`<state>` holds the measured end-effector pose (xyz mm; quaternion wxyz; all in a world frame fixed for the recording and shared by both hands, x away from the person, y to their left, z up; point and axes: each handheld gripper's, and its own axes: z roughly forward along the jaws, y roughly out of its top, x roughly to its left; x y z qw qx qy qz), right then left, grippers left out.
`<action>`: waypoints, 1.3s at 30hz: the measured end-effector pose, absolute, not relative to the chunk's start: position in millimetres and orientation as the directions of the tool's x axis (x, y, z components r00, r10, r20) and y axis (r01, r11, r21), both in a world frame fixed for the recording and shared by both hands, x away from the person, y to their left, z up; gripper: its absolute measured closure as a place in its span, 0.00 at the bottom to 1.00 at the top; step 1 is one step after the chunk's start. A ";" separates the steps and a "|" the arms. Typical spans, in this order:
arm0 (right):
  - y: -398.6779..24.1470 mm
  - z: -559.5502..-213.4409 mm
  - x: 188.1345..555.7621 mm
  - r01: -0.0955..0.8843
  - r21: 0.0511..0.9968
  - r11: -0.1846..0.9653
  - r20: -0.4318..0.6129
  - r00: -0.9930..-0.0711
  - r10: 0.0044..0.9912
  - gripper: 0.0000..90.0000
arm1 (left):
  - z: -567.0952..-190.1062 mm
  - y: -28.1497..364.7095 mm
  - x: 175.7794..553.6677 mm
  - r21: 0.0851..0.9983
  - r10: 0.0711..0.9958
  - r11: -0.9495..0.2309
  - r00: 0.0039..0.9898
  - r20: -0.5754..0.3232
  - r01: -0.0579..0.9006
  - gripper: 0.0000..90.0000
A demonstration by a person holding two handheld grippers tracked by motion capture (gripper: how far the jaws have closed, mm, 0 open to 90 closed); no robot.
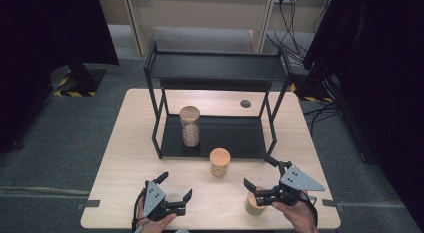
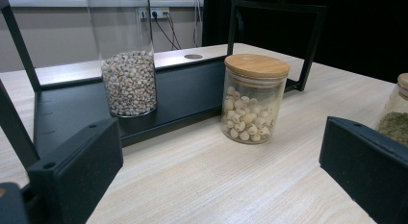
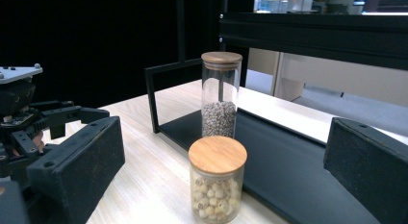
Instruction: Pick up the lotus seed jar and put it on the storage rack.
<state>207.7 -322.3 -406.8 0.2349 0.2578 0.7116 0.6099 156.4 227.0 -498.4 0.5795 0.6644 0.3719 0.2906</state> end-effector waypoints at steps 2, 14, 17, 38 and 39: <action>-322.7 -404.0 217.3 0.079 0.989 0.127 -0.022 -0.765 0.643 0.01 | -498.4 227.2 156.5 0.986 0.831 -0.052 0.554 -0.045 0.158 0.01; -320.4 -402.0 267.0 0.126 0.980 0.155 0.000 -0.775 0.632 0.02 | -498.5 227.7 157.0 0.986 0.833 -0.049 0.552 -0.048 0.160 0.01; -316.7 -401.4 276.7 0.136 0.975 0.178 -0.008 -0.774 0.633 0.02 | -498.6 227.8 157.3 0.986 0.833 -0.050 0.551 -0.047 0.161 0.01; -276.9 -402.4 319.0 0.144 0.941 0.305 -0.061 -0.817 0.573 0.03 | -498.4 229.0 156.8 0.987 0.834 -0.047 0.550 -0.047 0.156 0.01; -276.0 -402.7 319.9 0.144 0.940 0.309 -0.063 -0.818 0.572 0.03 | -498.4 229.1 156.8 0.987 0.834 -0.046 0.550 -0.047 0.155 0.01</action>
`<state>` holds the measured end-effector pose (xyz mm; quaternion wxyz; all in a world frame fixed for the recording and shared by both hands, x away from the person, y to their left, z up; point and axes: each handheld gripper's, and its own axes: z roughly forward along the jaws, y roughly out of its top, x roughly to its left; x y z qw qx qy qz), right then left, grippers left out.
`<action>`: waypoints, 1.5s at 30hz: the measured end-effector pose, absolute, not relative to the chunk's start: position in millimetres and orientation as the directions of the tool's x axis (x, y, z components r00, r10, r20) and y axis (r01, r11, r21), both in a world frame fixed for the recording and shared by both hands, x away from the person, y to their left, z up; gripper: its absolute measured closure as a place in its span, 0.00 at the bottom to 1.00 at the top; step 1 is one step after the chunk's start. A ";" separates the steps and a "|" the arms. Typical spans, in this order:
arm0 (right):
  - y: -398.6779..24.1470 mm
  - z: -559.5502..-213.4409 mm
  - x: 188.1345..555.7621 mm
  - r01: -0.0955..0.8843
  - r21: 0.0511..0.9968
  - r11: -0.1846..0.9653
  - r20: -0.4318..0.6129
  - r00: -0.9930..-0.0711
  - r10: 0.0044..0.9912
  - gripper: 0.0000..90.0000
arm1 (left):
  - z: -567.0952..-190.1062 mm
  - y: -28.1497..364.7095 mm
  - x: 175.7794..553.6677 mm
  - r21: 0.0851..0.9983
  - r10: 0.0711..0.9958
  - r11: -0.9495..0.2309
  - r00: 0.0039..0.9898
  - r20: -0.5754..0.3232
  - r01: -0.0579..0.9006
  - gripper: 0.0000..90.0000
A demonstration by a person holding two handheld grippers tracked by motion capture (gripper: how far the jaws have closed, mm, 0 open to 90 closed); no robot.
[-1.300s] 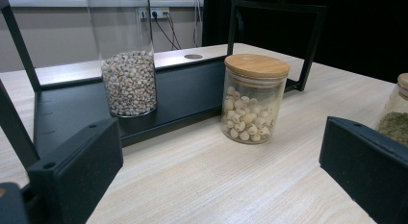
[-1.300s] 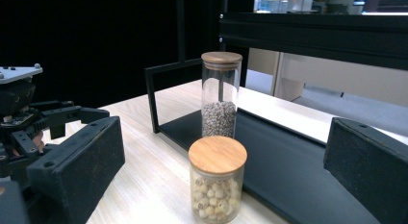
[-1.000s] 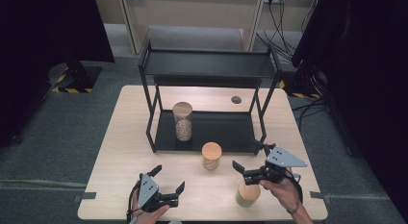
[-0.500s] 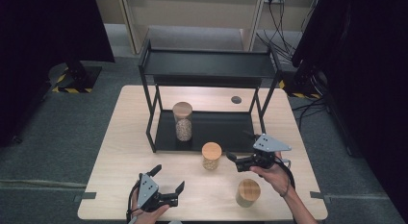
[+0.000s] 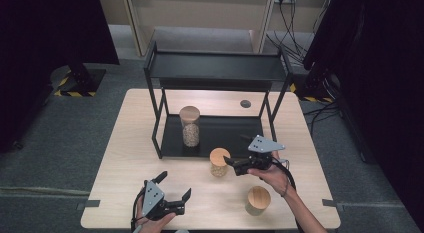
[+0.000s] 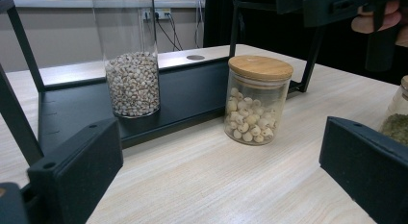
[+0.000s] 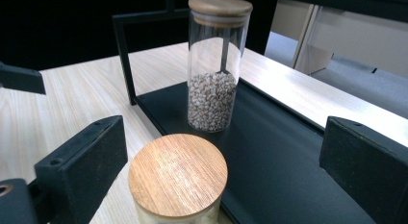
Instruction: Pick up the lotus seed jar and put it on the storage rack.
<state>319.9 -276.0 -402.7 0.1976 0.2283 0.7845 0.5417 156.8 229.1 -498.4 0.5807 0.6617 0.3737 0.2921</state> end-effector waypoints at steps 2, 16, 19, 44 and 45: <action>-274.1 -403.7 322.6 0.148 0.938 0.313 -0.061 -0.820 0.569 0.03 | -498.4 229.1 156.8 0.987 0.833 -0.047 0.551 -0.047 0.155 0.01; -264.2 -414.1 342.4 0.176 0.922 0.345 -0.030 -0.855 0.517 0.05 | -498.5 229.2 156.6 0.987 0.834 -0.046 0.550 -0.047 0.154 0.01; -261.2 -414.0 344.6 0.186 0.915 0.358 -0.025 -0.859 0.511 0.05 | -498.5 229.4 156.7 0.987 0.833 -0.047 0.551 -0.046 0.154 0.01; -251.0 -417.0 356.0 0.192 0.879 0.436 -0.024 -0.896 0.443 0.08 | -498.4 230.0 156.3 0.988 0.835 -0.045 0.549 -0.045 0.149 0.01; -250.2 -417.1 356.4 0.193 0.877 0.441 -0.024 -0.897 0.441 0.08 | -498.4 230.0 156.3 0.988 0.835 -0.045 0.549 -0.044 0.148 0.01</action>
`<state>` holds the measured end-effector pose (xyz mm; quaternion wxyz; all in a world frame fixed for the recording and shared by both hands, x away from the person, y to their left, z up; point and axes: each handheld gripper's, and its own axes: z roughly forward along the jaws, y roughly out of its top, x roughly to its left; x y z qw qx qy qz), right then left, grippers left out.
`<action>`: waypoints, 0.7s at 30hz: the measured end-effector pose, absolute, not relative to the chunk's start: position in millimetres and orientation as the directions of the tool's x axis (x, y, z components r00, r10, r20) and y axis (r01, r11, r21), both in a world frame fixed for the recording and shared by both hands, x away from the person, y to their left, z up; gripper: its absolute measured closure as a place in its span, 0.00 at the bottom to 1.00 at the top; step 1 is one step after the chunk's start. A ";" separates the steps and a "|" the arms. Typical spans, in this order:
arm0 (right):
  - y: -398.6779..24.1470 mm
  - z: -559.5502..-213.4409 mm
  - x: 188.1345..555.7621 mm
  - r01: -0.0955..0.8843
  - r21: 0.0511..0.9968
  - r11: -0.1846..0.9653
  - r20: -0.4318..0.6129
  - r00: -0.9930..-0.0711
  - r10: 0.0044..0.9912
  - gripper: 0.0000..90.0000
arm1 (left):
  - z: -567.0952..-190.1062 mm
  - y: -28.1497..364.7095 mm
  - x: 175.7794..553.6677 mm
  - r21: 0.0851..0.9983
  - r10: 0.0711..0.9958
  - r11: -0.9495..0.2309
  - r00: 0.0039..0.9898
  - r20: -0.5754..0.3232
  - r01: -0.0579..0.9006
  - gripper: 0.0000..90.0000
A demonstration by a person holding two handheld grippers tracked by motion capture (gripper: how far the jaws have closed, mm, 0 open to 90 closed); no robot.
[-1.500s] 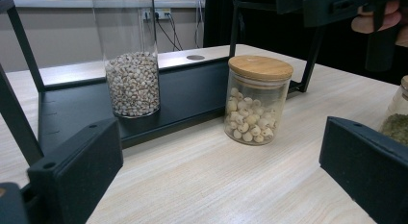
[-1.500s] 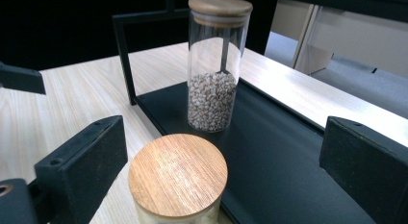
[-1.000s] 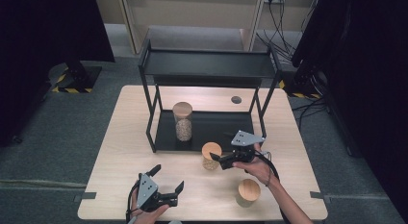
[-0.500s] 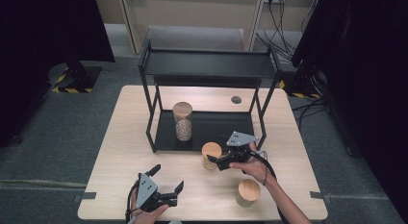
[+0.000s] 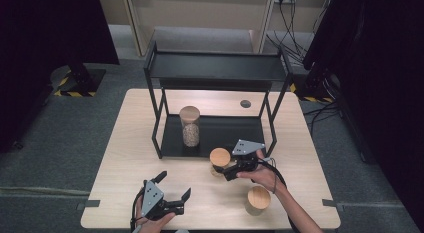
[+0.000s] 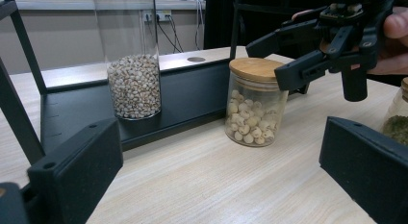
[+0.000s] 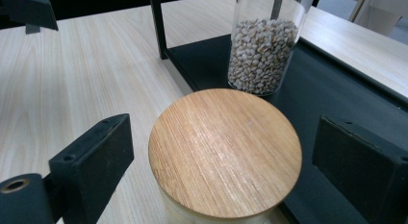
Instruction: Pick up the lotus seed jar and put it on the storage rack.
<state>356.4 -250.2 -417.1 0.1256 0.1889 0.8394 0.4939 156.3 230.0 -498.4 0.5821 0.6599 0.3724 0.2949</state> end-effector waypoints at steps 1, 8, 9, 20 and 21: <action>-249.4 -417.0 356.8 0.194 0.874 0.445 -0.025 -0.898 0.439 0.09 | -498.4 230.1 156.3 0.988 0.835 -0.045 0.549 -0.045 0.148 0.01; -241.0 -416.2 358.1 0.181 0.852 0.491 -0.049 -0.906 0.421 0.15 | -498.2 230.3 156.3 0.988 0.835 -0.044 0.549 -0.046 0.149 0.01; -239.6 -415.9 357.7 0.179 0.848 0.498 -0.057 -0.904 0.423 0.17 | -498.2 230.3 156.2 0.988 0.835 -0.044 0.549 -0.046 0.148 0.01; -240.1 -412.0 361.0 0.174 0.844 0.507 -0.061 -0.908 0.414 0.26 | -497.9 230.6 156.1 0.988 0.834 -0.042 0.550 -0.046 0.147 0.01; -239.6 -411.4 360.6 0.170 0.843 0.511 -0.066 -0.909 0.412 0.26 | -497.9 230.6 156.2 0.988 0.834 -0.042 0.550 -0.047 0.148 0.01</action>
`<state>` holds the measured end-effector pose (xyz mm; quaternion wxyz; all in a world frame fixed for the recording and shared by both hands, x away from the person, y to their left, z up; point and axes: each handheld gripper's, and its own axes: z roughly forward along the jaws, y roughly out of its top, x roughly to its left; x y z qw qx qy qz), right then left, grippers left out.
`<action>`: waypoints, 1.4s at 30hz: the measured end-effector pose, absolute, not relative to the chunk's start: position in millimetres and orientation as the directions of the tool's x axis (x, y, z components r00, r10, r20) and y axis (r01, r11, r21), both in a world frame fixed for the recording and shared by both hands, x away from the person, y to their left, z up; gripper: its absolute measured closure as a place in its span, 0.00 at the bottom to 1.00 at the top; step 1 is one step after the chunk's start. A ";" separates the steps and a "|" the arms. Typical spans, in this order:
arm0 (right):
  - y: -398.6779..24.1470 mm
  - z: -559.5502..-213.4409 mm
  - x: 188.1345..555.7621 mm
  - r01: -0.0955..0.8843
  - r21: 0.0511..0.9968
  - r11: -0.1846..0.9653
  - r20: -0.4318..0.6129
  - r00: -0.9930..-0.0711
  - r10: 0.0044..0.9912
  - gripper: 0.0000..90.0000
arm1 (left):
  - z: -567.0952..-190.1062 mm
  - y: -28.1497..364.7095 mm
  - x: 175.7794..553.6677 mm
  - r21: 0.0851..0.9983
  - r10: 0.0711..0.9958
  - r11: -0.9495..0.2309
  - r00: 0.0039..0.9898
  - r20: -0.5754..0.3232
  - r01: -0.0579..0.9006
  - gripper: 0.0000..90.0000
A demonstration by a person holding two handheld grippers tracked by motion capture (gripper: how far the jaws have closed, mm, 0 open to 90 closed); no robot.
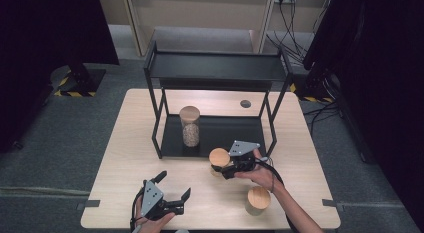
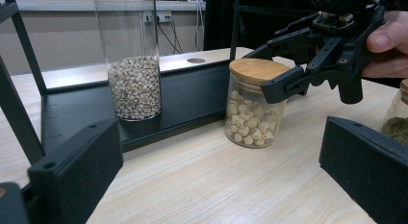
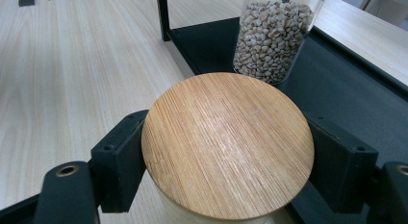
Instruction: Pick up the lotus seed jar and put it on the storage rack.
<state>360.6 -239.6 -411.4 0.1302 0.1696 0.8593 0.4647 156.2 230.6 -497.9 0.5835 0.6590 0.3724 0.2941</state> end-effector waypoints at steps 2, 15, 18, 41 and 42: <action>-238.9 -410.7 360.2 0.168 0.842 0.512 -0.068 -0.909 0.411 0.26 | -497.8 230.7 156.2 0.988 0.834 -0.042 0.550 -0.047 0.148 0.01; -239.8 -389.0 361.5 0.197 0.869 0.453 -0.028 -0.896 0.444 0.26 | -497.9 230.8 156.0 0.988 0.833 -0.041 0.551 -0.047 0.146 0.01; -238.8 -384.7 363.0 0.210 0.873 0.440 -0.020 -0.886 0.463 0.26 | -498.2 231.0 156.3 0.988 0.834 -0.040 0.550 -0.048 0.148 0.01; -212.2 -378.5 388.5 0.277 0.866 0.417 -0.029 -0.804 0.594 0.26 | -498.4 231.7 156.4 0.988 0.832 -0.042 0.552 -0.046 0.146 0.01; -211.1 -379.0 389.5 0.278 0.865 0.418 -0.032 -0.800 0.599 0.26 | -498.4 231.7 156.4 0.988 0.833 -0.042 0.552 -0.046 0.146 0.01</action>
